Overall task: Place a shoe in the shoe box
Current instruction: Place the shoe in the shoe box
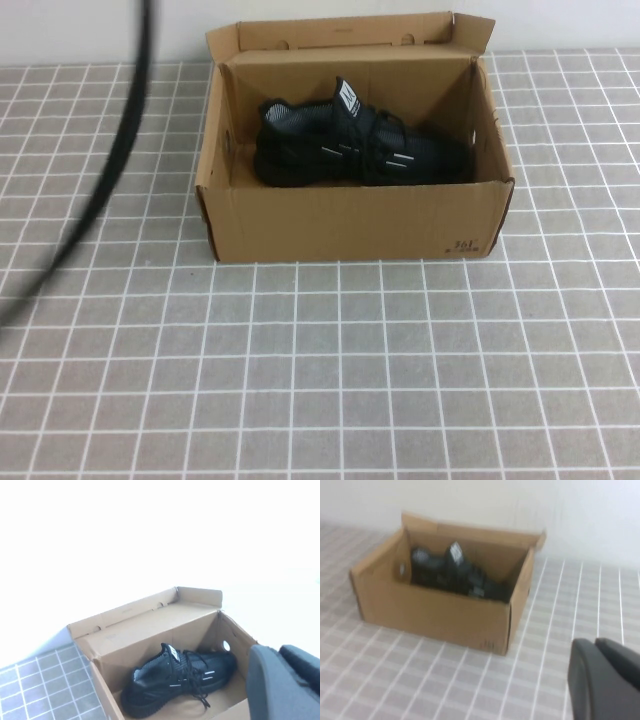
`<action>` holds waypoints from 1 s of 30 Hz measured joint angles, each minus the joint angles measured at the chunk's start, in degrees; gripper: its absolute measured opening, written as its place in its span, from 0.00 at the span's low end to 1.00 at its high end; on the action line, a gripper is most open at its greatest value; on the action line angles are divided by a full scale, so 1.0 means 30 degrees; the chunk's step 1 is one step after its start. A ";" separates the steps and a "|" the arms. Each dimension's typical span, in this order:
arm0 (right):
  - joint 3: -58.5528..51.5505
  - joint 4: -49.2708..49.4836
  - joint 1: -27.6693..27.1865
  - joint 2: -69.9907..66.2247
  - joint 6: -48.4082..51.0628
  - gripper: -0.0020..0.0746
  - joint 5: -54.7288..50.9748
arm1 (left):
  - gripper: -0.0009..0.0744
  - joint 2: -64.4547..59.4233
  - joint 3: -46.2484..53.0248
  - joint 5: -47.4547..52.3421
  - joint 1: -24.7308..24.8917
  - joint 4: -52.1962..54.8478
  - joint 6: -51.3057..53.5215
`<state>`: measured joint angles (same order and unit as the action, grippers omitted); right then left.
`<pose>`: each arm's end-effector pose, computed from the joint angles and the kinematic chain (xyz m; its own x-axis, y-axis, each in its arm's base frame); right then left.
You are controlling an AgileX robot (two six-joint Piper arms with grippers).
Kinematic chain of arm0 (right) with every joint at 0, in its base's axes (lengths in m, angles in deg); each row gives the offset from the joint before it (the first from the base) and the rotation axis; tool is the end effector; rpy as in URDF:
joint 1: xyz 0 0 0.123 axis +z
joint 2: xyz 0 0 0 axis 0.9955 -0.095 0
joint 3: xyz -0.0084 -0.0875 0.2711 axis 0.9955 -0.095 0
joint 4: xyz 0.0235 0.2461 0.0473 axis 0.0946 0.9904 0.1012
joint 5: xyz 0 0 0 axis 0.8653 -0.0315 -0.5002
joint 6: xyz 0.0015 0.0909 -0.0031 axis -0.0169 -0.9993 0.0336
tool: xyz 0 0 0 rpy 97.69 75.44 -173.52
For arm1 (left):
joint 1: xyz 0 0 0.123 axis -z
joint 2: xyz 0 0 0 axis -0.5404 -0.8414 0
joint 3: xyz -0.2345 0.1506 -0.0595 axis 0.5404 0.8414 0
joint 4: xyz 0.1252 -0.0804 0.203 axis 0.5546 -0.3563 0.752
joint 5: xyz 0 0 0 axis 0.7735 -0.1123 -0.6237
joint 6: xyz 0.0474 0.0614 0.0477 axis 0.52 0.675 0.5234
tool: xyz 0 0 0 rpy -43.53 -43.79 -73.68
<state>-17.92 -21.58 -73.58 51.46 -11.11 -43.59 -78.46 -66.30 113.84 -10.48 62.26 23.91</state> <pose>-0.0009 0.0109 0.3790 -0.2227 -0.0295 -0.9744 -0.2997 0.9532 0.0396 0.1461 -0.0713 0.5307 -0.1508 0.1893 -0.9703 0.5038 0.8592 0.0894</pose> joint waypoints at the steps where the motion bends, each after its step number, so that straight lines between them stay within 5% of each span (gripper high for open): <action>1: -0.0483 0.0091 0.0000 0.0109 0.0048 0.01 0.0785 | 0.01 0.1129 0.1695 -0.1022 0.0000 0.0000 0.0000; 9: -0.4812 0.3232 0.0000 0.0186 0.1813 0.01 0.8635 | 0.01 0.9844 1.4948 -1.0375 0.0000 0.0021 0.0000; 15: -0.6465 0.4847 0.0000 0.0152 0.3430 0.01 1.0567 | 0.01 1.4216 2.2095 -1.4839 0.0000 0.0021 0.0432; 24: -0.7065 0.5627 0.0000 0.0152 0.3576 0.01 1.0876 | 0.01 1.5844 2.9599 -1.8904 0.0000 0.0067 0.3120; 30: -0.7065 0.5721 0.0000 0.0152 0.3593 0.01 1.0923 | 0.01 1.5844 3.0568 -1.8515 0.0000 0.0025 0.3296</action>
<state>-39.11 -4.41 -73.58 51.91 -0.33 -10.82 -30.93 25.40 58.30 -10.48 62.33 33.80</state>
